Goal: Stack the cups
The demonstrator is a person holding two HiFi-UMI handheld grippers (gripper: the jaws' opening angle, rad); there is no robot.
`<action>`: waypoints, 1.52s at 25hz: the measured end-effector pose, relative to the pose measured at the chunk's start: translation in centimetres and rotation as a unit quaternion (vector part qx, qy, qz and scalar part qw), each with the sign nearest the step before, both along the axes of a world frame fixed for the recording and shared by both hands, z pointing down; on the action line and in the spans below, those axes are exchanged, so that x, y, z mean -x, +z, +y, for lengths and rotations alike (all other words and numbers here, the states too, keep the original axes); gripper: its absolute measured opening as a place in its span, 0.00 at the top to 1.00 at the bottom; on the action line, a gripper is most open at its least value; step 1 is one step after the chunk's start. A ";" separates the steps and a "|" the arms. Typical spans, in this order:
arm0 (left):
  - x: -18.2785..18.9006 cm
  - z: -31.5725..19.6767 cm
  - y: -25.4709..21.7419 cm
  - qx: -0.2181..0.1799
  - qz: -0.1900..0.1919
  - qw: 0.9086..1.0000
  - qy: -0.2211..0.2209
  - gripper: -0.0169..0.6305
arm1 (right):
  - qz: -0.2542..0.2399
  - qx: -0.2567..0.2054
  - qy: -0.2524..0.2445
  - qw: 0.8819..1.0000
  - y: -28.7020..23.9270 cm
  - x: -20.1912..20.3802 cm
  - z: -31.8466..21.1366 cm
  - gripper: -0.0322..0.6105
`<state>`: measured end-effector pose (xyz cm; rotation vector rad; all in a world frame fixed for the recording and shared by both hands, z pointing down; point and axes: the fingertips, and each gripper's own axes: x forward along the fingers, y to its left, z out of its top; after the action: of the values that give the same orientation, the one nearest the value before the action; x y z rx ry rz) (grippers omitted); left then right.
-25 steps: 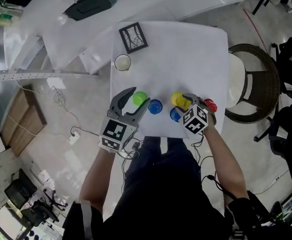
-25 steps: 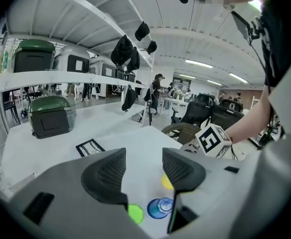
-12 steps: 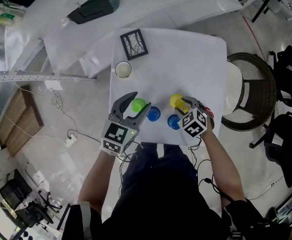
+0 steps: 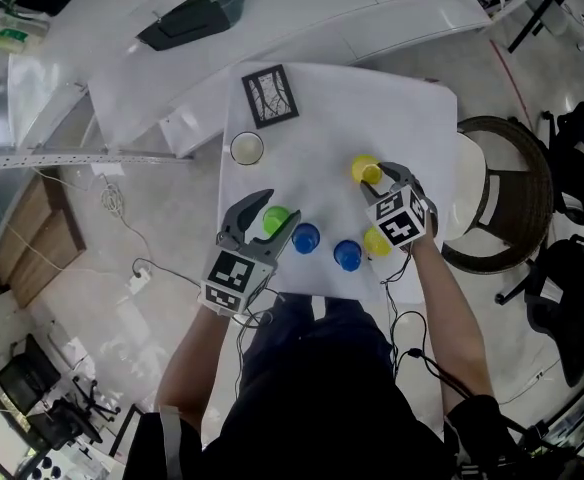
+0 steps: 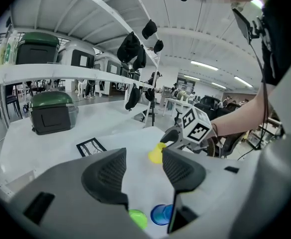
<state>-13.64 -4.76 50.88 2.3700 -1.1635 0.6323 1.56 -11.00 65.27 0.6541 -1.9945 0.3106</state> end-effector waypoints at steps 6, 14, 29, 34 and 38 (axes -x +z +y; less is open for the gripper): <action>0.5 -0.4 0.8 0.007 -0.003 1.000 -0.003 0.64 | -0.002 0.001 0.069 0.998 1.0 -3.0 -6.1 0.63; 1.0 -0.4 1.1 0.019 -0.009 1.000 -0.009 0.64 | 0.007 0.007 0.102 0.995 2.5 -4.7 -10.1 0.63; -1.0 -0.4 -0.3 -0.001 0.003 1.000 0.006 0.64 | -0.106 -0.022 0.199 0.974 -3.6 -7.0 -8.6 0.60; -3.4 -0.1 -2.8 -0.025 0.020 0.999 0.030 0.64 | -0.161 -0.068 0.227 0.958 -9.3 -8.3 -6.0 0.62; -5.3 0.2 -4.5 -0.044 0.027 0.998 0.048 0.64 | -0.182 -0.105 0.235 0.949 -12.5 -9.4 -3.4 0.63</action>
<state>-8.30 -4.56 46.37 2.5138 -1.0804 0.5563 10.94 -14.38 52.79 1.2940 -2.2191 0.5388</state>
